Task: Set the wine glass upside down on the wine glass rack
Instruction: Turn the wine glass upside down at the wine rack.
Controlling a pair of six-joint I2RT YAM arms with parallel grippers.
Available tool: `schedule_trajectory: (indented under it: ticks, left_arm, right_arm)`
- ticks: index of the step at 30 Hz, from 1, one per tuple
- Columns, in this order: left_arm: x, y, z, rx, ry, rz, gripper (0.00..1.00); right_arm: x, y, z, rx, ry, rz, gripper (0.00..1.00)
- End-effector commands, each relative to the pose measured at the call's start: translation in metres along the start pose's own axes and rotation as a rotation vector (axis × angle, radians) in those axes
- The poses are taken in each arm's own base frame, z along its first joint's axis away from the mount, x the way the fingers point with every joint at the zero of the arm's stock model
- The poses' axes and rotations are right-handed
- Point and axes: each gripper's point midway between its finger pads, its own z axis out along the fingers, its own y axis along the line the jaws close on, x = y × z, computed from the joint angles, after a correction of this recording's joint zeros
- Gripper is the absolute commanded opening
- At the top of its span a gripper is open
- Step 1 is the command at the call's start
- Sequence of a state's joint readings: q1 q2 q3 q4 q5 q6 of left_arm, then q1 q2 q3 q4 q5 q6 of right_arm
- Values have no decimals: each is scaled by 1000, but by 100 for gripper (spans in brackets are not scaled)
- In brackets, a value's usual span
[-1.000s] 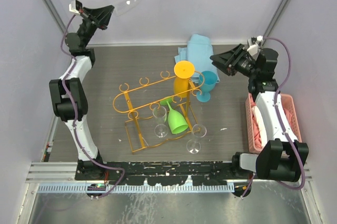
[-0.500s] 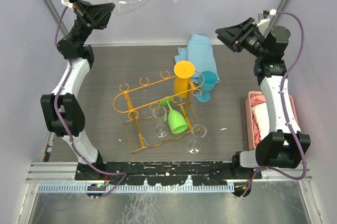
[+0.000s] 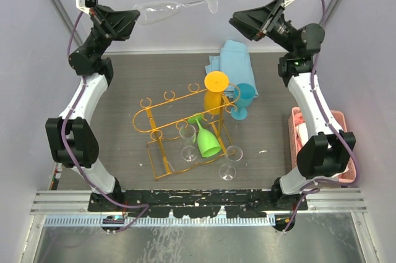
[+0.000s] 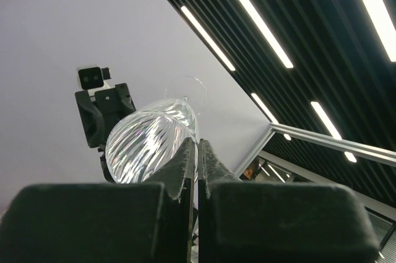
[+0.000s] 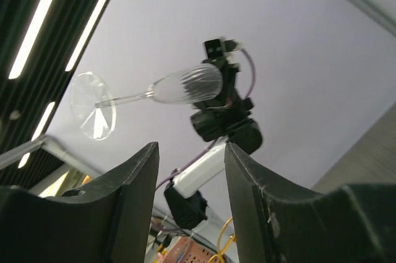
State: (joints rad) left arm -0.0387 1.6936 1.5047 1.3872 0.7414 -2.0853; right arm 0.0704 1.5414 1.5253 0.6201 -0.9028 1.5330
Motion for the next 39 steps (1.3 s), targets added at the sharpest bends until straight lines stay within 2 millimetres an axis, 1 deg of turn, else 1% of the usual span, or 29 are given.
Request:
schedule_trajectory:
  ticks: [1, 7, 10, 12, 19, 25, 30, 34, 37, 39]
  left_arm:
    - [18, -41, 6, 77, 31, -14, 0]
    - [21, -45, 7, 91, 16, -30, 0]
    - [22, -47, 8, 99, 12, -36, 0]
    - [23, -49, 10, 106, 13, -41, 0]
    - [30, -57, 12, 124, 19, -43, 0]
    - [35, -55, 13, 124, 21, -58, 0]
    - [38, -55, 13, 124, 25, -61, 0]
    - [40, -54, 13, 122, 23, -68, 0]
    - [40, -53, 12, 120, 21, -70, 0]
    - [40, -52, 12, 120, 19, -70, 0]
  right_arm:
    - [29, 100, 3, -313, 99, -118, 52]
    - [39, 133, -4, -546, 118, -41, 52]
    - [40, 143, -9, -651, 134, 16, 52]
    - [40, 141, -6, -653, 138, 43, 52]
    - [44, 139, 3, -635, 144, 34, 52]
    - [42, 148, 10, -653, 152, 37, 51]
    - [44, 147, 17, -652, 157, 48, 50]
    - [46, 146, 23, -655, 159, 59, 48]
    - [48, 147, 26, -663, 165, 67, 43]
    - [49, 147, 27, -666, 163, 68, 42]
